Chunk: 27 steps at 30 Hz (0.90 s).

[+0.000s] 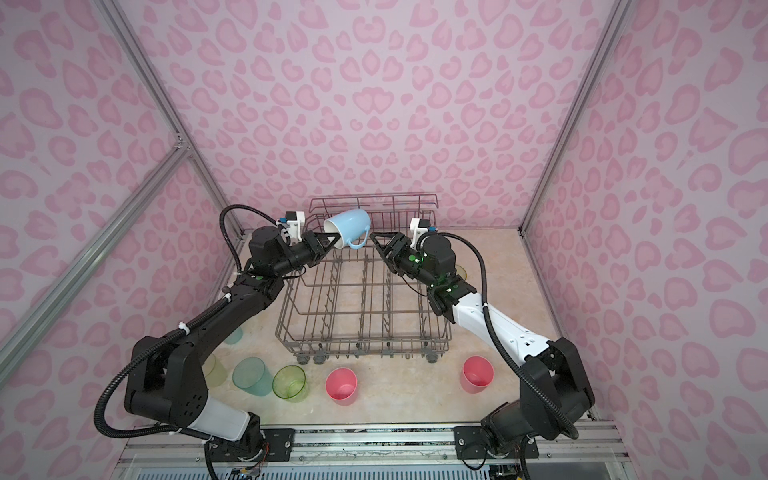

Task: Load the cups into the dish rack
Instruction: 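Grasp the light-blue mug's handle with the right gripper while the left gripper holds it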

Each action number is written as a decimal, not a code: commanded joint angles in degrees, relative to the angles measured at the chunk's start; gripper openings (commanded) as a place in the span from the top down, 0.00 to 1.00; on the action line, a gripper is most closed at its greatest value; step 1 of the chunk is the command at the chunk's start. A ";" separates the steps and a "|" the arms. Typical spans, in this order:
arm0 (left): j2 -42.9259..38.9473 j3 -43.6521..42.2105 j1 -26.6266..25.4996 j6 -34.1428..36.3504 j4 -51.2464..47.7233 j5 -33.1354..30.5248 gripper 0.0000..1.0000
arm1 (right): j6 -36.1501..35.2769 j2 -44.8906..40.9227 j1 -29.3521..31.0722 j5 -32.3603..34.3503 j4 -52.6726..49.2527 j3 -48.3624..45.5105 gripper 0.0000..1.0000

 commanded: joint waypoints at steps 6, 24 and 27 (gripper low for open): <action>-1.34 -1.78 -1.01 -0.32 7.54 1.63 0.97 | 2.20 2.59 0.94 -1.82 4.39 0.79 0.48; -1.67 -2.75 -2.13 -1.47 10.13 3.82 0.97 | 4.20 4.20 1.52 -2.05 7.00 0.09 0.84; -1.50 -2.75 -2.12 -1.33 10.19 4.12 0.97 | 4.15 4.40 1.56 -1.83 7.34 0.27 0.87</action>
